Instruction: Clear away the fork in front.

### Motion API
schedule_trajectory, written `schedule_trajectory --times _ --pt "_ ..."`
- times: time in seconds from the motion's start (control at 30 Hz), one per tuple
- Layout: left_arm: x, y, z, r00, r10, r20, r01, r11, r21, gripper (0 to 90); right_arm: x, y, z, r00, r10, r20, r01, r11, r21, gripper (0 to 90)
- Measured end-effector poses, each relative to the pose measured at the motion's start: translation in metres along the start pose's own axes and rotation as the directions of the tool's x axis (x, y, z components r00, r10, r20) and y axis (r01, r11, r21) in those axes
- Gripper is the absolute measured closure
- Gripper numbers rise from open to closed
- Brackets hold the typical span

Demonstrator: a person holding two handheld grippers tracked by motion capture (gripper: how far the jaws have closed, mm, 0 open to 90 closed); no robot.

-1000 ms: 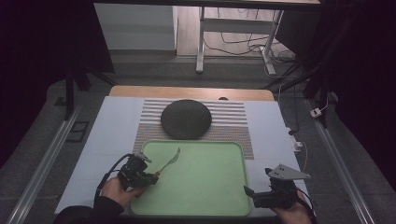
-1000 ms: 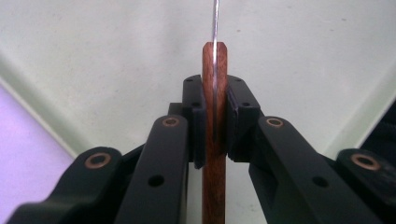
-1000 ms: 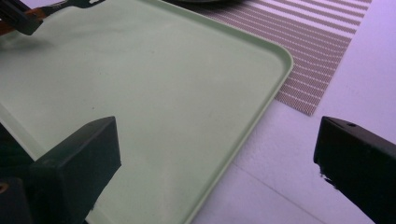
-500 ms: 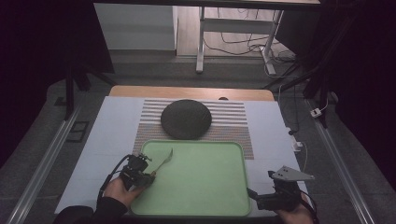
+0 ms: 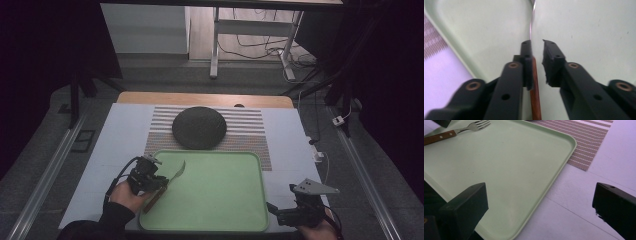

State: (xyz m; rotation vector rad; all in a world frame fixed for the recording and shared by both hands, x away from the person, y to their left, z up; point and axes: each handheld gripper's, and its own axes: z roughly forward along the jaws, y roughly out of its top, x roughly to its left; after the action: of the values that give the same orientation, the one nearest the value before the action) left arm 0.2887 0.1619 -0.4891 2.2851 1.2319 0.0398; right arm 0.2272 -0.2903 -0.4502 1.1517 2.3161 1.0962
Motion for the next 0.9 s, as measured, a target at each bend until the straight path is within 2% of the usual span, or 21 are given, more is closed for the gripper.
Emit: schedule_trajectory --times 0.13,0.23,0.4,0.63,0.8,0.87,0.9 --pt "0.007 0.010 0.003 0.9990 0.039 0.021 -0.039 0.9989 -0.025 87.8 0.000 0.000 0.000 1.0000 0.004 0.000 -0.004 1.000 -0.005 0.2" --pt "0.015 0.019 0.008 0.9982 0.025 0.054 -0.023 0.9987 -0.045 88.4 -0.001 -0.001 0.000 0.9999 0.008 -0.006 -0.008 1.000 -0.002 0.2" --pt "0.020 0.029 0.014 0.9964 0.014 0.084 -0.010 0.9987 -0.050 88.5 0.000 0.000 0.001 1.0000 0.001 -0.004 -0.001 1.000 0.007 0.3" --pt "0.027 0.040 0.025 0.9975 0.000 0.070 0.003 0.9989 -0.046 88.5 -0.001 0.000 0.002 0.9999 0.008 -0.011 -0.007 1.000 0.016 0.3" --pt "0.031 0.043 0.034 0.9989 -0.014 0.046 0.015 0.9996 -0.022 88.5 -0.001 0.000 0.002 0.9999 0.006 -0.011 -0.006 1.000 0.024 0.2" --pt "0.028 0.045 0.038 0.9984 -0.011 0.055 0.012 0.9999 -0.012 88.5 -0.001 0.000 0.002 0.9999 0.006 -0.015 -0.006 1.000 0.026 0.2" --pt "0.019 0.048 0.040 0.9969 0.021 0.075 -0.020 0.9998 -0.010 88.6 -0.001 0.000 0.003 0.9998 0.007 -0.016 -0.006 1.000 0.025 0.3"
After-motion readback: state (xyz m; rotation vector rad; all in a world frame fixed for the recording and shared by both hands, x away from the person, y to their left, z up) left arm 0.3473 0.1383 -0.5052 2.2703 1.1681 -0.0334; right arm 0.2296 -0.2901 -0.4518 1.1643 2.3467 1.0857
